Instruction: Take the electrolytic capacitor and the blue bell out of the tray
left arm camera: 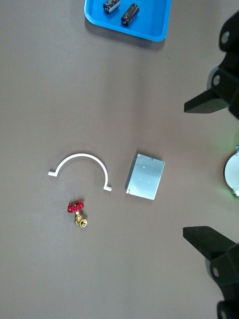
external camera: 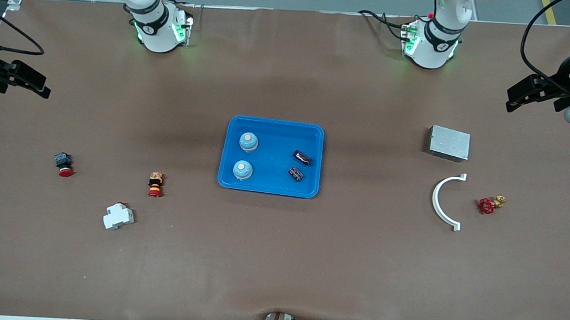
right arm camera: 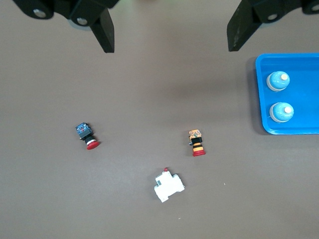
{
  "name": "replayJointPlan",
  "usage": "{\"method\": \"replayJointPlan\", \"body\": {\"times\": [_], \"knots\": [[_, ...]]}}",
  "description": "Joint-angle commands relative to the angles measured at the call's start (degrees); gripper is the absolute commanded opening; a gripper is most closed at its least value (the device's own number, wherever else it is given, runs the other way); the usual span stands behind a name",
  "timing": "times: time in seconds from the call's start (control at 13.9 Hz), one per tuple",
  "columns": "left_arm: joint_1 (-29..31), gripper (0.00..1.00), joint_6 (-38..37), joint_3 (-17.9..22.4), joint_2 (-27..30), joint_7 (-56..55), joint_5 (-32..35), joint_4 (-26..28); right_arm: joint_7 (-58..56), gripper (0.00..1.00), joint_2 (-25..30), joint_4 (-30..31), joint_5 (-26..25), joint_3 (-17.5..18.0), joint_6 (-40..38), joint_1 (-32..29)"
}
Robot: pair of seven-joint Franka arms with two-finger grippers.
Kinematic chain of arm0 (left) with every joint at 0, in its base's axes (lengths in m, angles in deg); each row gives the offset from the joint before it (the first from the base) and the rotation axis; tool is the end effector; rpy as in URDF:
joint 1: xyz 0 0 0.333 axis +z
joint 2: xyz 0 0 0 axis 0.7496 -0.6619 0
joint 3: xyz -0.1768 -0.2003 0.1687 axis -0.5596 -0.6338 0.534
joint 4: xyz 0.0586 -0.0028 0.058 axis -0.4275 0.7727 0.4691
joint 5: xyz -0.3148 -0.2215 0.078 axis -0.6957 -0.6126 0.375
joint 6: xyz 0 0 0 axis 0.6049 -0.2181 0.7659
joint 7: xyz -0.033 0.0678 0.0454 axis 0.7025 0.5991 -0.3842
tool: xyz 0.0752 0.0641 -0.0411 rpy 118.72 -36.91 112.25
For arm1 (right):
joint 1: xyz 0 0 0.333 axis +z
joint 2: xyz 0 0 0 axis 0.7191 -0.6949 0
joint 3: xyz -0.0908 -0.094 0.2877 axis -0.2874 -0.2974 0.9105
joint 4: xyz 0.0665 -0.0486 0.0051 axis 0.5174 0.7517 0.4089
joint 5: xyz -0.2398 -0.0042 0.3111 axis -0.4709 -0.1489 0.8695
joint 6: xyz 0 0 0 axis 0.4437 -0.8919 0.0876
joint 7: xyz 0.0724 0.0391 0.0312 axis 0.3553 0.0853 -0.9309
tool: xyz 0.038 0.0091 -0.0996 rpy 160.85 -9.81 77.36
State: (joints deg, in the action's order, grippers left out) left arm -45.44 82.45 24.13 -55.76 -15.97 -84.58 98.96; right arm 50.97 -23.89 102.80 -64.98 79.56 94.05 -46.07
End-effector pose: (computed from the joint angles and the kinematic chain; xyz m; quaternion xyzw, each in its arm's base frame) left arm 0.5250 -0.0581 0.6554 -0.9990 -0.0269 0.0281 0.0202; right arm 0.5437 -0.0158 0.6311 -0.9989 0.0390 0.0245 0.0098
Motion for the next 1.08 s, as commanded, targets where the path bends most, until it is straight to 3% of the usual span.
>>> {"method": "replayJointPlan", "body": {"times": [0.0, 0.5, 0.72, 1.0], "knots": [[0.22, 1.0, -1.19, -0.27, 0.15, 0.11, 1.11, -0.93, 0.61, 1.0, -0.01, -0.36, -0.42, 0.83, -0.54, -0.7], [-0.22, 1.0, -1.19, -0.53, -3.62, -0.93, 0.06, -0.32, 4.45, 1.0, 0.07, -0.44, 0.28, 0.91, -2.82, 2.28], [-2.66, 1.0, -1.19, -1.23, -7.58, -4.53, 0.06, 0.3, 14.9, 1.0, 0.07, -0.36, 0.46, 1.0, -4.14, 7.81], [-9.43, 1.0, 1.25, -1.41, -14.08, -19.36, 0.58, 0.65, 23.61, 1.0, -0.62, 0.87, 0.9, 1.0, -4.33, 18.78]]}}
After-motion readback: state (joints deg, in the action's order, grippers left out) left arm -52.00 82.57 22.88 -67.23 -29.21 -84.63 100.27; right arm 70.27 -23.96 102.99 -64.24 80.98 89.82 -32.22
